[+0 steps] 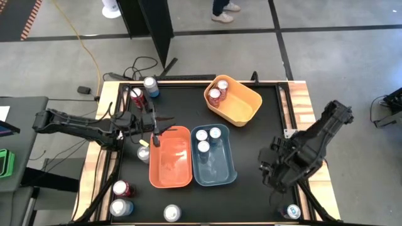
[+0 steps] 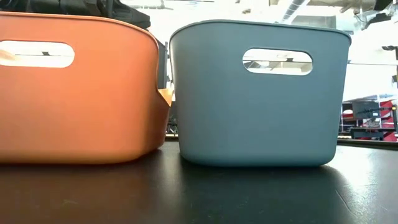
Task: Sort soda cans
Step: Put the blue soda can into the blue bin
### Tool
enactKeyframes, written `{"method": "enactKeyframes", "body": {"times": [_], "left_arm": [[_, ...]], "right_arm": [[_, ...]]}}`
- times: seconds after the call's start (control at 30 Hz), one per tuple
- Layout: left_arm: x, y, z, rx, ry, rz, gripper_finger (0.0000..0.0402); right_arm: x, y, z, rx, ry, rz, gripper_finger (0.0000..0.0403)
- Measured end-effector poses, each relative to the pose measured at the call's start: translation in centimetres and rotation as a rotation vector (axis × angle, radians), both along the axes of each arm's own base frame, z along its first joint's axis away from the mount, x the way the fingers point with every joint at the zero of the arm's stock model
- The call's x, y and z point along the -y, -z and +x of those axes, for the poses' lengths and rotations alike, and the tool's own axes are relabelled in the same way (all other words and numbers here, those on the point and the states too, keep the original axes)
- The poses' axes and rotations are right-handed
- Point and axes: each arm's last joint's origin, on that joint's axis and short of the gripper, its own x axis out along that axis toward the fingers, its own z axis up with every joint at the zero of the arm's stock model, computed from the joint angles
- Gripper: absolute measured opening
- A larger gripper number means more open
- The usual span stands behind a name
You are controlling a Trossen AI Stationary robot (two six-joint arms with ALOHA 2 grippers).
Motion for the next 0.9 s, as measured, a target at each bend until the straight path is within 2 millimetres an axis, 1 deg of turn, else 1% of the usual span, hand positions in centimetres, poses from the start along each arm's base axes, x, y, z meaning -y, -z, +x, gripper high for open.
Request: {"method": "enactKeyframes", "body": {"times": [0.13, 0.3, 0.4, 0.53, 0.63, 0.7, 0.8, 0.9], "left_arm": [[0.0, 0.0, 0.0, 0.011, 0.004, -0.04, 0.0126], [0.1, -0.1, 0.0, 0.026, 0.041, -0.07, 0.0145], [0.1, -0.3, 0.0, 0.043, 0.042, -0.069, 0.0148], [0.1, -0.3, 0.0, 0.045, 0.041, -0.071, 0.0149], [0.1, -0.2, 0.1, 0.034, 0.04, -0.064, 0.0149], [0.1, -0.1, 0.1, 0.027, 0.04, -0.06, 0.0149], [0.1, -0.1, 0.1, 0.027, 0.035, -0.064, 0.0149], [0.1, -0.1, 0.1, 0.031, 0.035, -0.077, 0.0149]], "right_arm": [[-0.9, 1.6, 0.0, 0.069, -0.028, -0.036, 0.0329], [-1.5, 2.9, 1.0, 0.127, -0.095, -0.018, 0.0329], [-1.4, 2.9, 1.6, 0.118, -0.138, 0.007, 0.0329], [-1.2, 2.1, 1.7, 0.006, -0.166, 0.142, 0.0329], [-1.6, 1.0, 1.1, -0.087, -0.159, 0.272, 0.0329], [-1.8, 0.2, 0.3, -0.139, -0.122, 0.326, 0.0329], [-2.3, -0.4, -1.1, -0.188, -0.056, 0.347, 0.0329], [-3.4, -0.4, -2.7, -0.208, 0.013, 0.366, 0.0329]]}}
